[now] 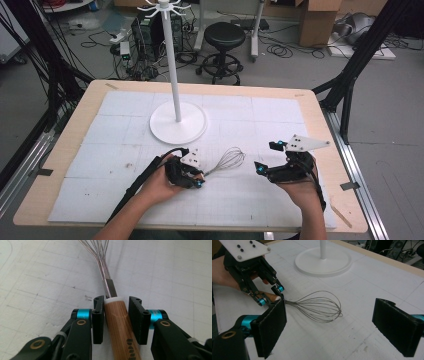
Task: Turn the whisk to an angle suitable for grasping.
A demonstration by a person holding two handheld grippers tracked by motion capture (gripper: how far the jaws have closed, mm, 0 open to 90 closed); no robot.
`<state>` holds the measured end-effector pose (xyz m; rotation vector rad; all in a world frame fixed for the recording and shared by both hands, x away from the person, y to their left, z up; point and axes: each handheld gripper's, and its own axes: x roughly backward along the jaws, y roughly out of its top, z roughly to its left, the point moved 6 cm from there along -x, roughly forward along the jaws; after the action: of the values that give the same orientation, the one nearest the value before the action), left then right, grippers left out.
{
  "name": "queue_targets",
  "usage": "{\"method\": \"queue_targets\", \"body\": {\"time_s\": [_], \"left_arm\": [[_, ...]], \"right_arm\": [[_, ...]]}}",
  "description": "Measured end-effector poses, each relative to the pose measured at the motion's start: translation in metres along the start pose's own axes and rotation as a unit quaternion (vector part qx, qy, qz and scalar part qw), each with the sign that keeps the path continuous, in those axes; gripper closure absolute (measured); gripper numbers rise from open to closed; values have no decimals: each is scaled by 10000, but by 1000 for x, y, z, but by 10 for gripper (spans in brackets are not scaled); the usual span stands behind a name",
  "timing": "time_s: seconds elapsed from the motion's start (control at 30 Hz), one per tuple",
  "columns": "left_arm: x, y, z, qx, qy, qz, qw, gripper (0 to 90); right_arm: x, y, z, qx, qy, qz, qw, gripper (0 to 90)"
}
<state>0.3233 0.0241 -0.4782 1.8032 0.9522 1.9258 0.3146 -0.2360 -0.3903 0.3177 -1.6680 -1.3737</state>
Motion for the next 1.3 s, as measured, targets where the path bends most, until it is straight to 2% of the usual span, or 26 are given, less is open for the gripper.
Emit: {"method": "queue_targets", "body": {"time_s": [0.1, 0.2, 0.4, 0.7, 0.83, 0.93, 1.03, 1.1, 1.13, 1.17, 1.23, 1.27, 1.3], "left_arm": [[1, 0, 1, -2, -39, 9, 10000, 679], [1, -1, 0, 16, -216, -23, 9998, 685], [-3, 2, -3, -130, -409, -116, 9990, 698], [-20, 24, -3, -425, -451, 71, 9981, 707], [-28, 32, -1, -445, -489, 74, 9978, 707], [-31, 38, -3, -545, -415, 153, 9975, 706], [-32, 38, -3, -557, -402, 163, 9975, 703], [-31, 37, -3, -560, -373, 180, 9976, 618], [-30, 37, -3, -535, -393, 124, 9977, 618], [-27, 37, -3, -516, -427, 7, 9978, 538], [-20, 37, 0, -500, -348, -129, 9981, 509], [-15, 37, 1, -462, -352, -213, 9981, 458], [-10, 37, 2, -448, -365, -330, 9978, 444]], "right_arm": [[0, 0, 0, 1, -1, -2, 10000, 110], [0, 0, 0, 5, 6, -4, 10000, 110], [0, 1, 0, 7, 6, -17, 10000, 110], [1, 3, 1, 42, 9, -39, 10000, 110], [2, 3, 1, 32, -7, -53, 10000, 110], [3, 2, 0, 39, -10, -67, 10000, 110], [3, 3, 0, 15, -6, -68, 10000, 111], [3, 3, 1, 40, 7, -65, 10000, 110], [3, 3, 1, 40, 7, -65, 10000, 110], [3, 2, 1, 34, 7, -68, 10000, 110], [3, 3, 1, 38, 2, -77, 10000, 110], [4, 2, 1, 24, -6, -81, 10000, 110], [4, 2, 1, 24, -6, -81, 10000, 110]]}}
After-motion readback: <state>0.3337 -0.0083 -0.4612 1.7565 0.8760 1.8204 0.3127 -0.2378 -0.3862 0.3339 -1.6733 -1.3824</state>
